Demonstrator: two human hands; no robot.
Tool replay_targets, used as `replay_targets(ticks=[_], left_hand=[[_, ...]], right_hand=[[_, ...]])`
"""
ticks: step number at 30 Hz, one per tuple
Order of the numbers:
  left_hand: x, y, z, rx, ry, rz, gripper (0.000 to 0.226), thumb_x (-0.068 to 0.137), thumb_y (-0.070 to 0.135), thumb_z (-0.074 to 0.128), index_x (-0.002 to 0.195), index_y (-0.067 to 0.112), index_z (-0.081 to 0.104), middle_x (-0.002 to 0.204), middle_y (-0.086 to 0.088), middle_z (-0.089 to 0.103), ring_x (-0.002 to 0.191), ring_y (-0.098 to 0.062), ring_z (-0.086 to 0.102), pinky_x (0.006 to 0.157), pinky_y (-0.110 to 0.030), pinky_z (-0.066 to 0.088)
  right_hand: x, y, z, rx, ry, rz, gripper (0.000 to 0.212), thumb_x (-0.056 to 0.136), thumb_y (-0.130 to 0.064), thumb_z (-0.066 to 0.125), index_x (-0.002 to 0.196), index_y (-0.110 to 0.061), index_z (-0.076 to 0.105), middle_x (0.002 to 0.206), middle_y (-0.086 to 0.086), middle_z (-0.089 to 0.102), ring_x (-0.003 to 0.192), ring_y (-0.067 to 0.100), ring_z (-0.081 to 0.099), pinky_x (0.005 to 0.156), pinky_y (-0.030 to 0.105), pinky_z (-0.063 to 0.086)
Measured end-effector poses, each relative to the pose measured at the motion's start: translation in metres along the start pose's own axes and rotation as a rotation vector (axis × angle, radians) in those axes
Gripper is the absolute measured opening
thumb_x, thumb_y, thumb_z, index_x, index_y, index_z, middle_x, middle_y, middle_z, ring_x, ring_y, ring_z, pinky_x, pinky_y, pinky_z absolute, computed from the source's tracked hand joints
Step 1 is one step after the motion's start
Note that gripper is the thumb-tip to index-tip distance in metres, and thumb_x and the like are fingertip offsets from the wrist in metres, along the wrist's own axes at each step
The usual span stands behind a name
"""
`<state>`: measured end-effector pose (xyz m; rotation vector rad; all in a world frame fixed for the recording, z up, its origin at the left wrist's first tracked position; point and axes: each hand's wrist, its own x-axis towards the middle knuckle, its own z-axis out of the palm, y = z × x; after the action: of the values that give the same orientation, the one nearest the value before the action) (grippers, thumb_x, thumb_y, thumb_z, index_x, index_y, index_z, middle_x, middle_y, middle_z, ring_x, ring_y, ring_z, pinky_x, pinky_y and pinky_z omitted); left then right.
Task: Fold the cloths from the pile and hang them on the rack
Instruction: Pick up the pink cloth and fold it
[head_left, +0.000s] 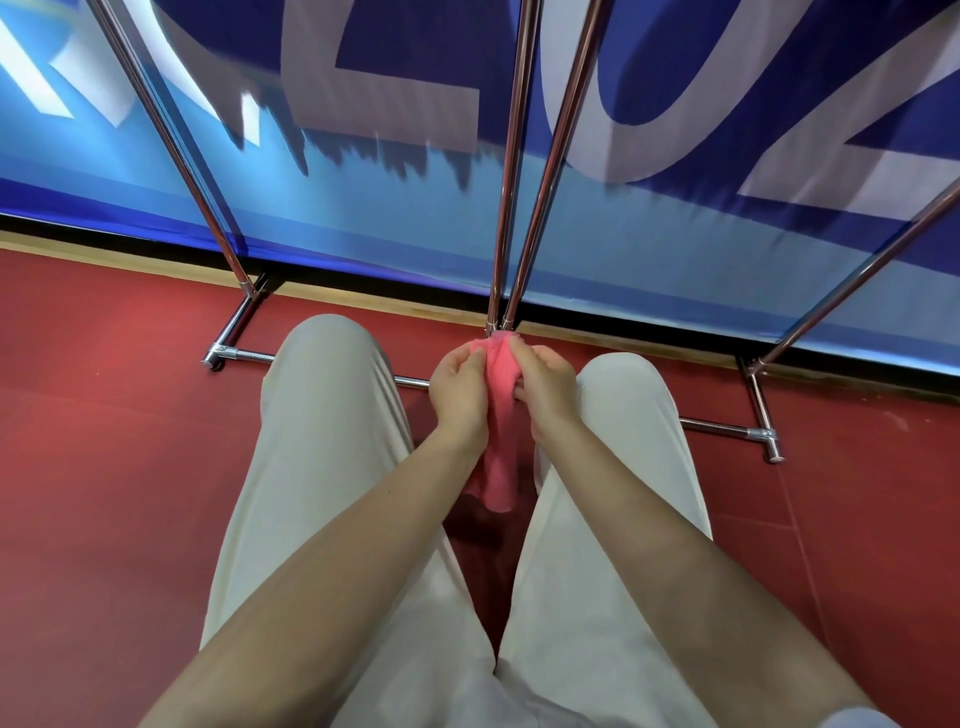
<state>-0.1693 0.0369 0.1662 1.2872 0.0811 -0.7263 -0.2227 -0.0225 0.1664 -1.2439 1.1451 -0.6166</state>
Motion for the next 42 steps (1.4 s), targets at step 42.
replay_targets(ticks=[42], left_hand=[[-0.012,0.035,-0.006,0.312,-0.394,0.336,0.025,0.091,0.006,0.060,0.115,0.007,0.067,0.106,0.000,0.072,0.102,-0.010,0.066,0.092,-0.026,0.049]], right_hand=[[-0.006,-0.013,-0.038,0.150,-0.166,-0.188,0.017,0.084,-0.030,0.071,0.098,-0.023,0.063,0.100,0.000,0.067,0.097,0.019,0.063,0.085,0.030,0.051]])
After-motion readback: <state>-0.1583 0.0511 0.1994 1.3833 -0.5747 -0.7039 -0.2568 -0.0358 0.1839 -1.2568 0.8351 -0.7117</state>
